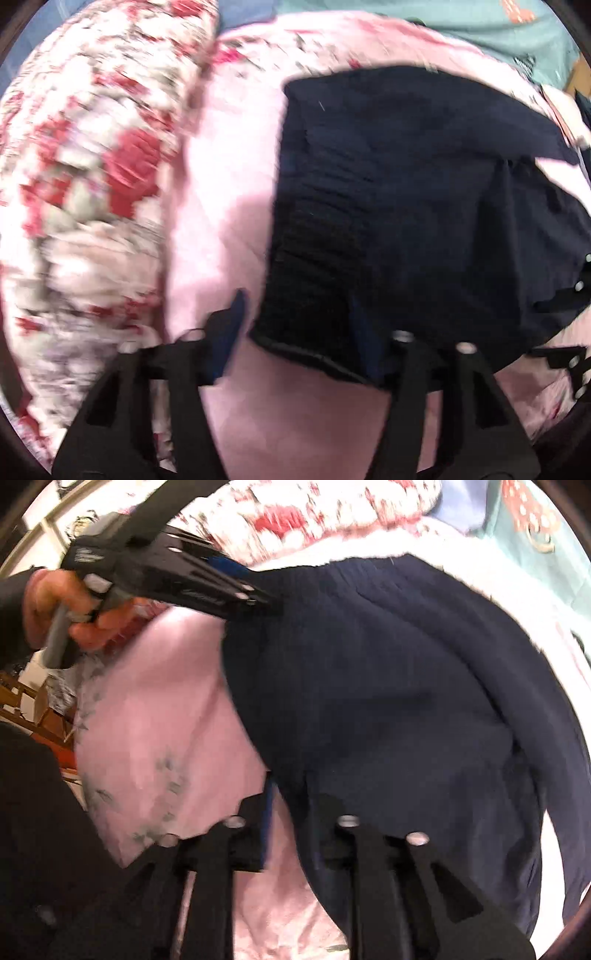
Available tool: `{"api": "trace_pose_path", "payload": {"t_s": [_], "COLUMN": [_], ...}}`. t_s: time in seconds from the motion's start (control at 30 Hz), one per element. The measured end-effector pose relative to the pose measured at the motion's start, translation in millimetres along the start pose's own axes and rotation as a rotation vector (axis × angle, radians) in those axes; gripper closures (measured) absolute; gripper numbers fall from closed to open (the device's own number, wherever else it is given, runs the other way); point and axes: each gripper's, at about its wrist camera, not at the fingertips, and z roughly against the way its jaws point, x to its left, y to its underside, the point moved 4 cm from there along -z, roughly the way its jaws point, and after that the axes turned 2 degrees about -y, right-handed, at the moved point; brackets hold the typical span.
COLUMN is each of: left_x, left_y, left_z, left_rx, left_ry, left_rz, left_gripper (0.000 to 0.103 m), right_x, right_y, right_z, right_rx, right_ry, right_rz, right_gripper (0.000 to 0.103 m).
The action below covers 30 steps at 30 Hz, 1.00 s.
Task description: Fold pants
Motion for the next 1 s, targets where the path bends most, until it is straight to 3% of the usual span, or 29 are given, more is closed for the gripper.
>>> {"api": "trace_pose_path", "payload": {"t_s": [0.03,0.1,0.17,0.27,0.47,0.63,0.73,0.8,0.97,1.0], "left_x": [7.4,20.1,24.0,20.1,1.2,-21.4,-33.9,-40.0,-45.9,-46.1], "left_y": [-6.6,-25.8,-58.2,-111.7,-194.8,-215.3,-214.0,-214.0,-212.2,-212.1], "left_z": [13.7,36.3,47.1,37.8,-43.6,-83.0,-100.6,-115.5,-123.6,-122.2], "left_rx": [-0.039,-0.110,-0.159,-0.211,-0.113,-0.048,-0.008,0.034,0.041,0.036], "left_ry": [-0.030,-0.056,-0.040,0.013,0.112,0.197,0.188,0.187,0.194,0.194], "left_rz": [0.009,-0.006,-0.049,-0.103,-0.205,-0.312,-0.398,-0.449,-0.530,-0.541], "left_gripper": [0.026,0.018,0.017,0.016,0.016,0.017,0.028,0.057,0.066,0.070], "right_x": [-4.6,-30.3,-73.3,-157.5,-295.9,-355.4,-367.8,-375.0,-382.2,-380.7], "right_y": [-0.2,-0.2,-2.3,-18.6,-58.8,-62.0,-65.4,-61.4,-63.5,-64.0], "right_z": [10.2,48.3,80.7,103.4,93.5,71.8,48.7,31.3,-5.5,-4.8], "right_rx": [-0.022,-0.118,-0.181,-0.178,-0.103,-0.016,0.047,0.107,0.216,0.216], "right_ry": [-0.008,0.005,0.037,0.108,0.191,0.137,0.116,0.106,0.113,0.111], "right_rz": [-0.005,-0.010,-0.010,-0.054,-0.119,-0.147,-0.123,-0.085,-0.006,0.008], "right_gripper": [0.070,0.047,0.043,0.043,0.043,0.043,0.043,0.043,0.051,0.068]}}
